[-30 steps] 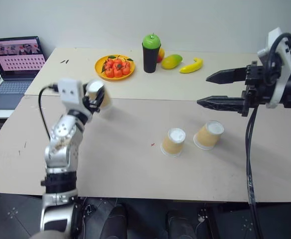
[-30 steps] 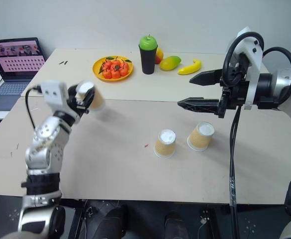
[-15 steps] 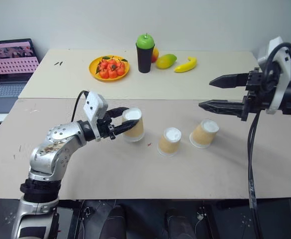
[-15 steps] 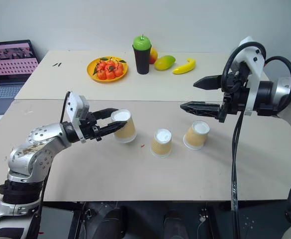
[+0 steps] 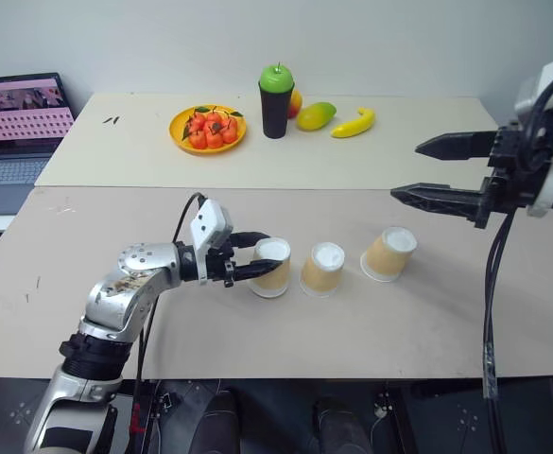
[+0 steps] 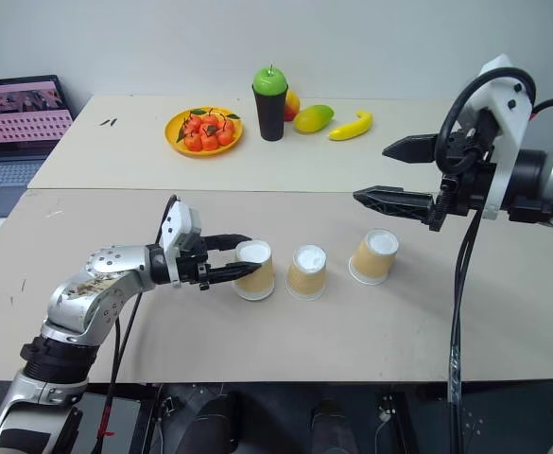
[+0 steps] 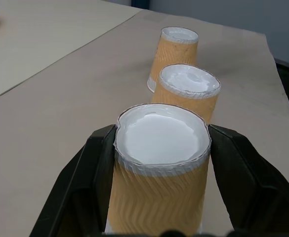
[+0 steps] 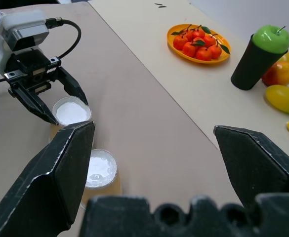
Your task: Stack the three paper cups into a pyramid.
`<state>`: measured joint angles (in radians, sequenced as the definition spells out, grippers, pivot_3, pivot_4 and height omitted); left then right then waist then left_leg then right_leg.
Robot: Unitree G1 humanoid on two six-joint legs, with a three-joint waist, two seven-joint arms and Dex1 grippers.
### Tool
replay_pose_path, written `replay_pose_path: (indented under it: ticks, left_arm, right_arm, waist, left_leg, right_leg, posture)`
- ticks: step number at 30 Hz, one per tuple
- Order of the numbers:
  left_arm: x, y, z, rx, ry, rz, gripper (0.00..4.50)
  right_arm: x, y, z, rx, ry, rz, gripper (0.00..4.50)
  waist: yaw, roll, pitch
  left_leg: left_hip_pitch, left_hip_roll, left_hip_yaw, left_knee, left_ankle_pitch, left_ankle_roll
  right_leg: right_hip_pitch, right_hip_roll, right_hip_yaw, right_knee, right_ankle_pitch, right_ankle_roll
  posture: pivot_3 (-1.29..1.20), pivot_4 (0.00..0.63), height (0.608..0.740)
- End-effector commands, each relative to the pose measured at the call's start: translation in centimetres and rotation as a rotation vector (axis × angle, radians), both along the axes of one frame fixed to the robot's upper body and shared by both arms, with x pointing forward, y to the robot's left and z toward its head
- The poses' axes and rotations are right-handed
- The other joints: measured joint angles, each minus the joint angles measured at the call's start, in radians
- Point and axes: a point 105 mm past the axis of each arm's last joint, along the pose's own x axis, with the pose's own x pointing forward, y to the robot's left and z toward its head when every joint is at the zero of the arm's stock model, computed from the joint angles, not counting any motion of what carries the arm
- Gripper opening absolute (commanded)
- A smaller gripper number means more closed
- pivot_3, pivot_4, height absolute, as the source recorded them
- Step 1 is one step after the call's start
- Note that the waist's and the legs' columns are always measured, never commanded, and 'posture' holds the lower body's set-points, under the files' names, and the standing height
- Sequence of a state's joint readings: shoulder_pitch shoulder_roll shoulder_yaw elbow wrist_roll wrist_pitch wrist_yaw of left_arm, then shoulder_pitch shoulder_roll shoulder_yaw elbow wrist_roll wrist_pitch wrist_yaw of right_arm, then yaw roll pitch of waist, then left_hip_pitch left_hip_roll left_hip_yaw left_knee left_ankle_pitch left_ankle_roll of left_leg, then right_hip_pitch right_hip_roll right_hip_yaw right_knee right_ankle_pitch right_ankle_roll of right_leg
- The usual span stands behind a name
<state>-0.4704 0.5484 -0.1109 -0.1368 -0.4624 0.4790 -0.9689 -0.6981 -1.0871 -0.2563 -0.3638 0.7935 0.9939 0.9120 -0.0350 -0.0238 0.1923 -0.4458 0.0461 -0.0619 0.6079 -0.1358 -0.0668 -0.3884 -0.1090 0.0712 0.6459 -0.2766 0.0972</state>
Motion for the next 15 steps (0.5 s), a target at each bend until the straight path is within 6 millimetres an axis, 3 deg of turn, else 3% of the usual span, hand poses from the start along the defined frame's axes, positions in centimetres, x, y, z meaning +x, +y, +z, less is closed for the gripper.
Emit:
replay_pose_path:
  ticks: [1, 15]
  left_arm:
    - [0.29, -0.69, 0.43, 0.007, -0.059, -0.035, 2.54]
    - [0.75, -1.57, -0.57, -0.002, -0.049, -0.070, 2.54]
  right_arm:
    - [-0.67, -0.35, 1.32, 0.000, -0.068, -0.028, 4.50]
    - [-1.31, -0.95, 1.85, -0.012, -0.086, -0.068, 4.50]
  waist:
    - [0.001, 0.000, 0.000]
    - [0.012, 0.000, 0.000]
  left_leg:
    - [0.000, 0.000, 0.000, 0.000, 0.000, 0.000]
    - [0.000, 0.000, 0.000, 0.001, 0.000, 0.000]
  right_leg:
    - [0.000, 0.000, 0.000, 0.000, 0.000, 0.000]
    - [0.000, 0.000, 0.000, 0.000, 0.000, 0.000]
  posture:
    - [0.00, 0.150, 0.735]
    - [0.00, 0.150, 0.735]
